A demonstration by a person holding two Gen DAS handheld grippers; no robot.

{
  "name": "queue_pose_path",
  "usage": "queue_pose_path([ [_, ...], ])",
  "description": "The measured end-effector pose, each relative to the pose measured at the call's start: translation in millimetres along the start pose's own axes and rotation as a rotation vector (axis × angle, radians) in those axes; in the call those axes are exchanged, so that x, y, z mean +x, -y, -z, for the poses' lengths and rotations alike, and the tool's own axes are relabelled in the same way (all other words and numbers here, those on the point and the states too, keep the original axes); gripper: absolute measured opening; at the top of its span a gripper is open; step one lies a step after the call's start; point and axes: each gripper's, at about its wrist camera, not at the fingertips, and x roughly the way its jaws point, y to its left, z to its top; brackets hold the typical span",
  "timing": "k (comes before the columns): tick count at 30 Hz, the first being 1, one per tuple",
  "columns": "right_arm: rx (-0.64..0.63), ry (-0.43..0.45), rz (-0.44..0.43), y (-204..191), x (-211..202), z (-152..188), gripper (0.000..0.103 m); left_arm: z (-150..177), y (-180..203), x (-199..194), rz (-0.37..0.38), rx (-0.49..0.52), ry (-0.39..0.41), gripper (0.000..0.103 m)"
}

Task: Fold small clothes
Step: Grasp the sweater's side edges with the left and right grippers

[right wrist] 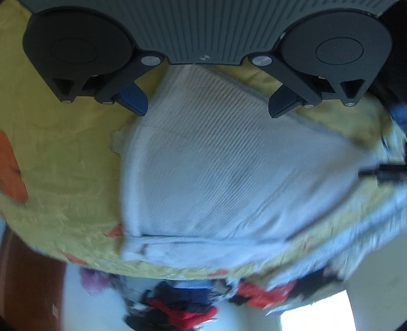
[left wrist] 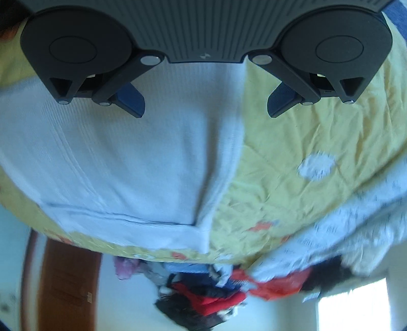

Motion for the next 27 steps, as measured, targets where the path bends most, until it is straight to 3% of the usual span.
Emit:
queue_pose_path([
  [2,0.157,-0.016,-0.026,25.0,-1.0,-6.1,0.096,-6.5,-11.2,11.0,0.050,-0.059,-0.055,0.103],
  [5,0.392,-0.070,-0.114,59.2,4.3,-7.3,0.088,-12.5,-25.8,30.8,0.187,-0.150,-0.186,0.103],
  [7,0.470,-0.113,-0.196,69.7,12.6,-4.9,0.086,-14.9,-30.3,33.8,0.243,-0.142,-0.195,0.103],
  [9,0.507,-0.145,-0.281,74.2,23.4,-1.7,0.087,-18.9,-34.1,36.4,0.297,-0.121,-0.224,0.103],
  [12,0.543,-0.163,-0.355,74.2,35.9,-6.9,0.084,-23.3,-44.5,39.8,0.404,-0.184,-0.280,0.103],
  [16,0.538,-0.202,-0.429,70.7,53.0,-20.4,0.080,-24.4,-64.9,50.4,0.564,-0.326,-0.354,0.103],
  [19,0.558,-0.220,-0.476,76.1,62.3,-25.4,0.078,-20.6,-87.5,64.0,0.680,-0.495,-0.422,0.103],
  [22,0.592,-0.229,-0.494,83.0,67.1,-25.2,0.073,-15.7,-99.9,71.4,0.733,-0.580,-0.466,0.103],
  [27,0.616,-0.221,-0.506,86.6,68.5,-20.5,0.073,-21.1,-85.8,70.6,0.738,-0.510,-0.481,0.103],
])
